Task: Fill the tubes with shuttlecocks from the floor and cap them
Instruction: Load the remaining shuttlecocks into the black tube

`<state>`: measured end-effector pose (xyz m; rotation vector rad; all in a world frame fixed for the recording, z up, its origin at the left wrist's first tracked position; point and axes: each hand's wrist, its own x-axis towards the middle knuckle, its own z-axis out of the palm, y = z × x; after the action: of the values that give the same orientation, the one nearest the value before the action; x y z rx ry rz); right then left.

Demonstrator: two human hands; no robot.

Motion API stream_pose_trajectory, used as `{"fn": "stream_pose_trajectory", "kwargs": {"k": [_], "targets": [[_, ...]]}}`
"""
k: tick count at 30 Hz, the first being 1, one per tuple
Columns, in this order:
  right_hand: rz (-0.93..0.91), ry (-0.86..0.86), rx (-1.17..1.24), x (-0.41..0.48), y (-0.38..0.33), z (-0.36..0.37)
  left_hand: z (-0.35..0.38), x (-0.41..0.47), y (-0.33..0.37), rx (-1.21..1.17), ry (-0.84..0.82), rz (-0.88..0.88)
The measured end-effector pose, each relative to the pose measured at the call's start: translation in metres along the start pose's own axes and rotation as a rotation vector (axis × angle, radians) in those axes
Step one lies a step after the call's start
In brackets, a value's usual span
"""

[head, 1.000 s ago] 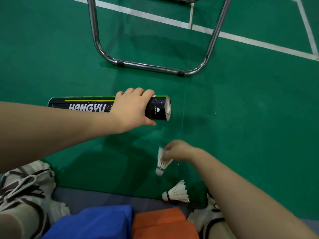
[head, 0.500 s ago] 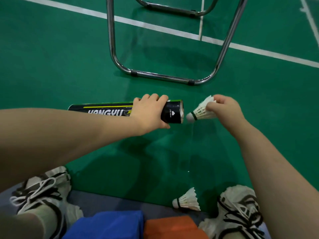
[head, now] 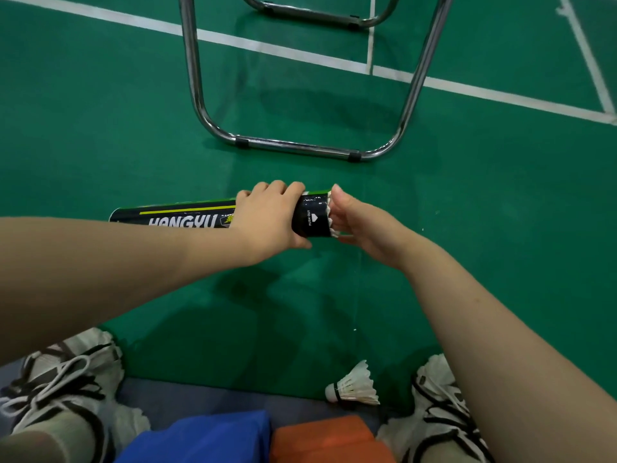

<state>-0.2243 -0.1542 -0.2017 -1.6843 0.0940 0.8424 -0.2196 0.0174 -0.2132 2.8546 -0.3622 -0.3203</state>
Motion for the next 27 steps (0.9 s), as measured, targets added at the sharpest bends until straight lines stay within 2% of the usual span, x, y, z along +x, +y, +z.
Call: {"fn": "stream_pose_trajectory", "kwargs": {"k": [5,10,12,15,17,21,27], "targets": [[0.054,-0.123,0.101,0.004,0.004,0.011,0.005,-0.007,0.005,0.023,-0.022,0.023],[0.046,-0.047,0.133,0.01,0.009,0.022,0.005,-0.009,0.007,0.04,-0.044,0.052],[-0.01,0.087,0.223,0.005,0.002,0.014,0.002,-0.004,0.006,0.031,-0.021,0.058],[-0.079,0.442,0.298,-0.002,0.004,-0.006,-0.002,0.001,0.006,0.008,0.002,0.054],[-0.042,0.525,0.284,-0.007,0.016,-0.019,0.0,0.001,0.006,0.013,-0.005,0.058],[0.15,0.41,0.152,-0.012,0.048,-0.029,0.007,-0.006,0.008,0.071,-0.054,0.092],[0.307,0.244,-0.021,-0.016,0.081,-0.02,0.013,-0.013,0.009,0.097,-0.087,0.147]]}}
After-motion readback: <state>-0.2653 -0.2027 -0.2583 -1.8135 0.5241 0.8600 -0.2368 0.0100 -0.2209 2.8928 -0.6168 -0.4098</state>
